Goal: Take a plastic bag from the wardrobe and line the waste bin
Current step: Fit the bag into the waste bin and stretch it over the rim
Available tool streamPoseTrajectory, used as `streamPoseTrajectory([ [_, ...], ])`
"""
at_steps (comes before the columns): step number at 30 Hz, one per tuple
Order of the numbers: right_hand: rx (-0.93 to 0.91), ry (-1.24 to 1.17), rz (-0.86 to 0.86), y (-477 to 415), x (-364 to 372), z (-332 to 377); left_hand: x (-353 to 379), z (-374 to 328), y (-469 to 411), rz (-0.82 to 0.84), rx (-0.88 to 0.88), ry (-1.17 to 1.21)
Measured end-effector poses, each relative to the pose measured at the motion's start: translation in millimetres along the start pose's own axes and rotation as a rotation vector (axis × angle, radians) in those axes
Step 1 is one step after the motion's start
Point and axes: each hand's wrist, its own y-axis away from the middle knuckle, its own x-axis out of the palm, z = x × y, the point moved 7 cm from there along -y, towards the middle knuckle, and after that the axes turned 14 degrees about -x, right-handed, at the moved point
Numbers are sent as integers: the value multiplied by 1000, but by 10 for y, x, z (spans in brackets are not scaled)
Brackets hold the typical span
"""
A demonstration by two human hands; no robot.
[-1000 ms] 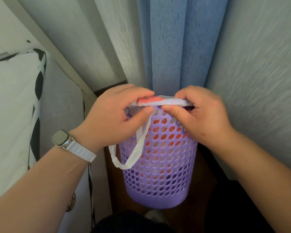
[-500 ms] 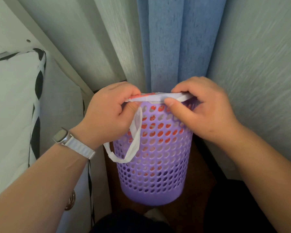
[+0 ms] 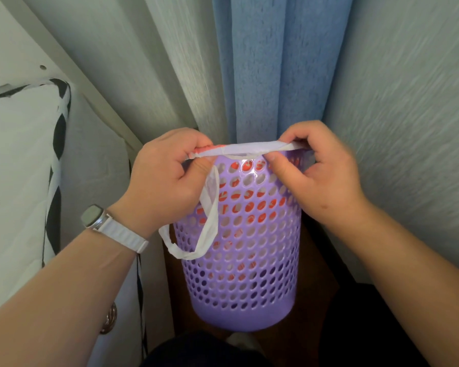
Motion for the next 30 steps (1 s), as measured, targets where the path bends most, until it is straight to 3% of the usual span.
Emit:
streamPoseTrajectory([
  [2, 30, -47, 16, 0, 24, -8, 14, -11, 1, 26, -7, 12],
  [5, -109, 35, 16, -9, 26, 91, 4, -39, -9, 84, 5, 40],
  [9, -181, 93, 33, 0, 80, 162, 76, -226, 30, 150, 133, -43],
  [17, -198, 37, 95, 55, 194, 173, 241, -239, 90, 202, 200, -172],
  [23, -205, 41, 60, -7, 73, 30, 133, -75, 30, 103, 96, -202],
  [30, -185, 38, 69, -21, 64, 53, 118, -31, 21, 111, 48, -154],
])
